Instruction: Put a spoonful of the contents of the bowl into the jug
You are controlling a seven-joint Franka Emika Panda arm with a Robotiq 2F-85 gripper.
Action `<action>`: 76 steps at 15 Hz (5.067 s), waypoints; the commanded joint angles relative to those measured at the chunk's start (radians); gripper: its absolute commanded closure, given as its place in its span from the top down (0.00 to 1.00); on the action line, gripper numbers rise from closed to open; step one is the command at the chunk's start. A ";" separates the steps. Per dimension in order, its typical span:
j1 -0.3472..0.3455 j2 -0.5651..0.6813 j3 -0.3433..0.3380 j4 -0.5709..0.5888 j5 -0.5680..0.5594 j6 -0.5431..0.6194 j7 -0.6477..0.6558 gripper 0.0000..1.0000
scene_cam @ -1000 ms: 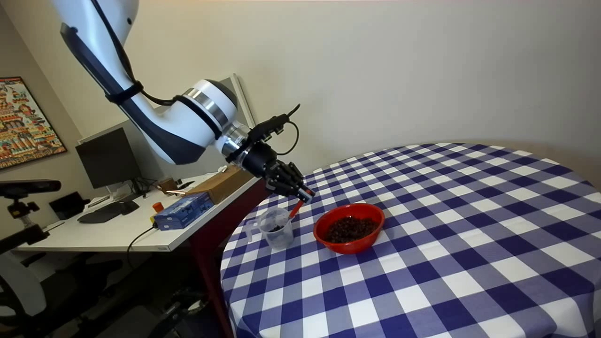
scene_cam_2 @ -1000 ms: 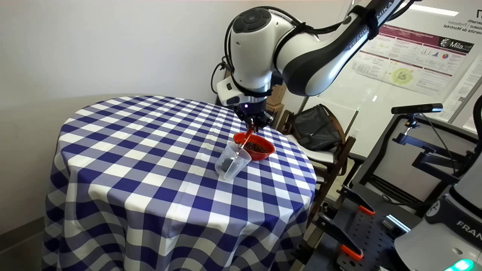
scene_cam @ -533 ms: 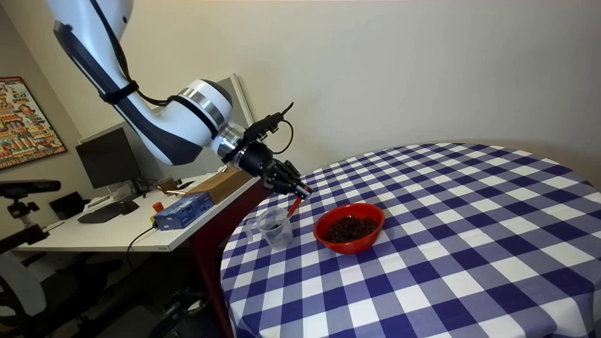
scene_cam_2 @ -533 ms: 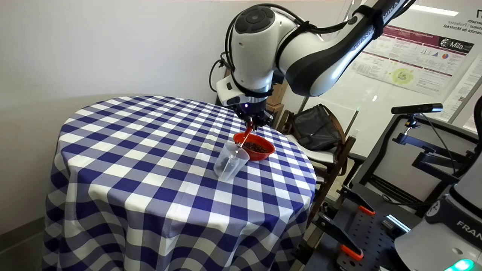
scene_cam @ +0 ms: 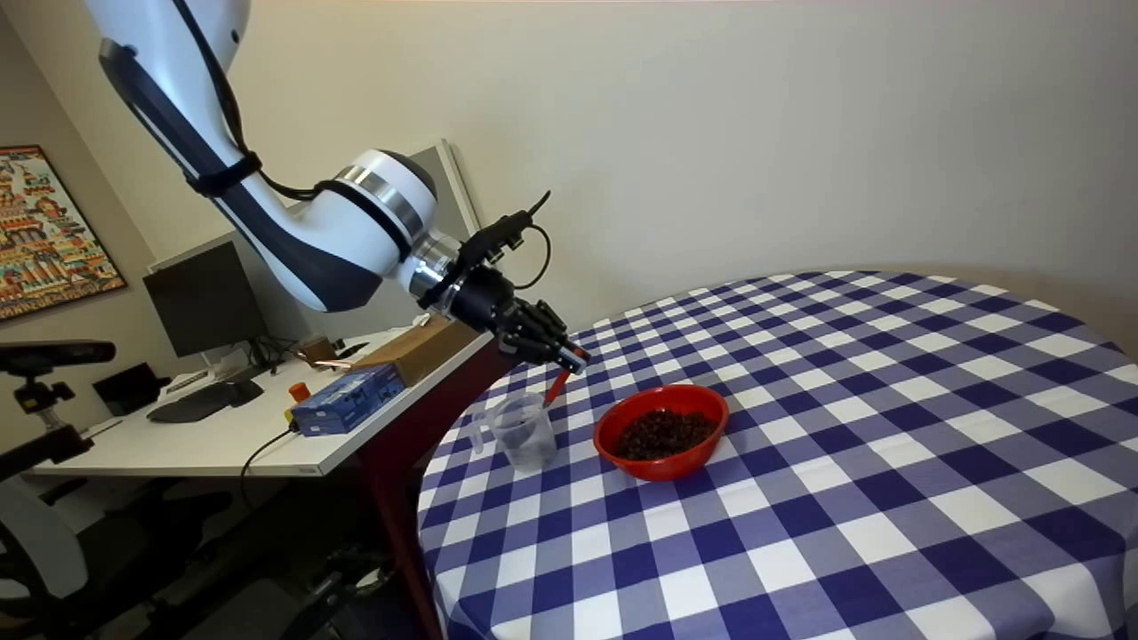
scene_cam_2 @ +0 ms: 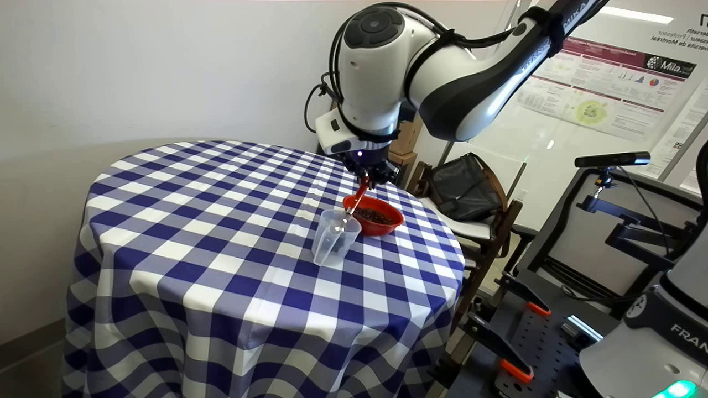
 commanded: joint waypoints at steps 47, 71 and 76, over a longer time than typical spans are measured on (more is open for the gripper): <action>0.051 -0.053 0.028 -0.045 -0.538 -0.018 0.213 0.05; 0.044 -0.169 0.022 -0.135 -0.779 -0.010 0.370 0.05; 0.035 -0.180 0.016 -0.119 -0.767 -0.006 0.393 0.05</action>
